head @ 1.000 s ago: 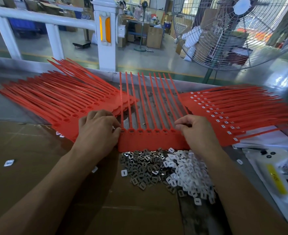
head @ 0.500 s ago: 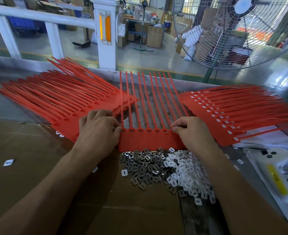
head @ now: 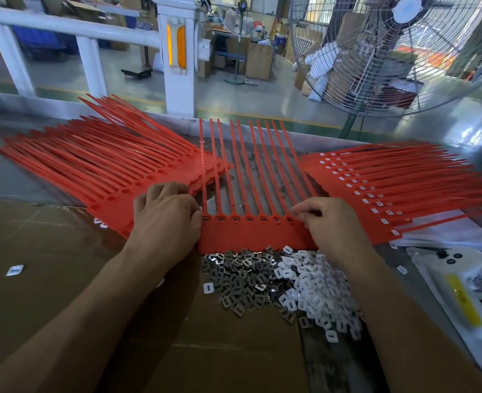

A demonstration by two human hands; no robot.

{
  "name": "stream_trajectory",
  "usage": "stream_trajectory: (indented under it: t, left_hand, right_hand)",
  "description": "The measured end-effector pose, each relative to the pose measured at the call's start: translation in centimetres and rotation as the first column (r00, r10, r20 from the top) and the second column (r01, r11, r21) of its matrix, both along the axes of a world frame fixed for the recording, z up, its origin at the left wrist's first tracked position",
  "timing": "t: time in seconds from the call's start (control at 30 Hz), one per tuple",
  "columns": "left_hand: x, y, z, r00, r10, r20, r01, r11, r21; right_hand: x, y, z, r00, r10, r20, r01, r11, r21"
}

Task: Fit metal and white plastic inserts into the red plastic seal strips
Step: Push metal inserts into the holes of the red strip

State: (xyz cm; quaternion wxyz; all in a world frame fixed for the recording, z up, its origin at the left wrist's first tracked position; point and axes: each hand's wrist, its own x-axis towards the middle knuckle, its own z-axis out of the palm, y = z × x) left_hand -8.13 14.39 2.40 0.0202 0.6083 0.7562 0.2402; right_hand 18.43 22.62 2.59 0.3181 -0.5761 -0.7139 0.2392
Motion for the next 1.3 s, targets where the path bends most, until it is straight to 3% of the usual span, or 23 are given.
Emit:
stream_trajectory:
  t: [0.23, 0.5, 0.83, 1.3]
  left_hand:
    - [-0.1, 0.1, 0.0, 0.999, -0.007, 0.039, 0.007, 1.000, 0.002]
    - [-0.1, 0.1, -0.2, 0.998, -0.012, 0.054, 0.012, 1.000, -0.001]
    - [-0.3, 0.3, -0.2, 0.997, 0.007, 0.082, -0.010, 0.999, 0.034]
    - [-0.4, 0.4, -0.1, 0.997, 0.019, 0.073, -0.021, 0.999, 0.033]
  right_hand:
    - [0.1, -0.2, 0.4, 0.984, 0.037, 0.174, -0.036, 0.999, -0.006]
    - [-0.4, -1.3, 0.9, 0.975, 0.103, 0.196, -0.103, 0.995, -0.010]
    - [-1.6, -3.3, 1.8, 0.892, 0.407, 0.197, -0.402, 0.913, -0.067]
    - [-3.4, -4.3, 2.0, 0.817, 0.273, 0.508, -0.320, 0.947, 0.007]
